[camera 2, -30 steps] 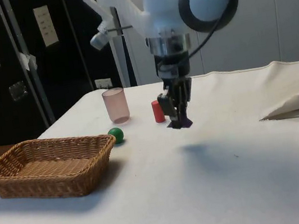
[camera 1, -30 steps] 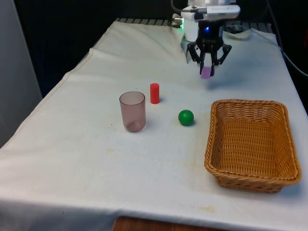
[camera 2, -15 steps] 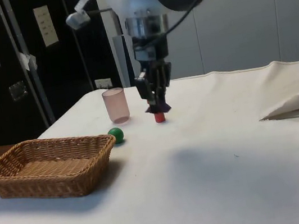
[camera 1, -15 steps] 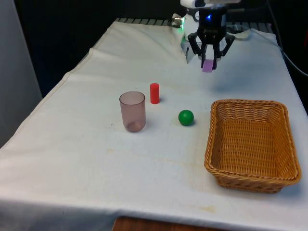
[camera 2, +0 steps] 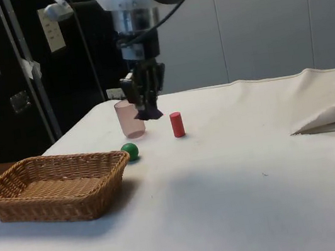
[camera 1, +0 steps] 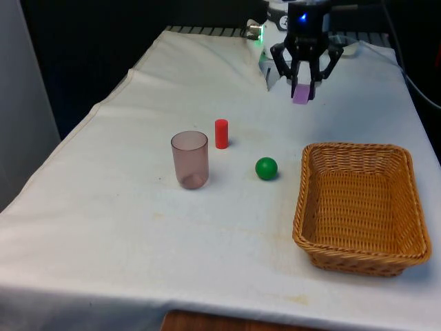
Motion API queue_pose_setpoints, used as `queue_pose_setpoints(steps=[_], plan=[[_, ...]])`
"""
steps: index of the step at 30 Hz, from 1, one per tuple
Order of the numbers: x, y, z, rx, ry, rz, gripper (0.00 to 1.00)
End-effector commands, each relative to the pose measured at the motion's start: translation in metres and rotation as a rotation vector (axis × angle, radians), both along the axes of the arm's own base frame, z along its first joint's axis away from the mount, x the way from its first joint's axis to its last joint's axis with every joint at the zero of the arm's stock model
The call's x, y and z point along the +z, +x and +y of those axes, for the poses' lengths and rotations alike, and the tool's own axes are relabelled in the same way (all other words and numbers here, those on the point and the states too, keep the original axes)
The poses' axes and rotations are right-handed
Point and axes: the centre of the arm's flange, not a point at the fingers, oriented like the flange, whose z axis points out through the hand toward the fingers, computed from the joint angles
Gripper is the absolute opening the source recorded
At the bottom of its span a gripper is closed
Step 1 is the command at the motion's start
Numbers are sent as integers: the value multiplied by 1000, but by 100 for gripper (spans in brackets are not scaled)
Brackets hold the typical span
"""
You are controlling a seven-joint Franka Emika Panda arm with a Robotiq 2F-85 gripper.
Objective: Pick up the triangular block and place it into the basket.
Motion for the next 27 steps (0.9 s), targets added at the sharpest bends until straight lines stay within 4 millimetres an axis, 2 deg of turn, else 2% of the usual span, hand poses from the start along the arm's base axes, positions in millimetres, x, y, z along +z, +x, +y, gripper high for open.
queue_pose_setpoints(steps=[1, 4, 10, 15, 18, 26, 27], plan=[[1, 4, 1, 0, 0, -3, 34], [7, 19, 8, 1, 9, -4, 34], [11, 35, 9, 4, -1, -20, 34], [15, 57, 18, 4, 6, -22, 34], [15, 64, 19, 9, -3, -33, 34], [8, 95, 35, 11, -4, -39, 34], [10, 91, 32, 15, -6, -46, 34]])
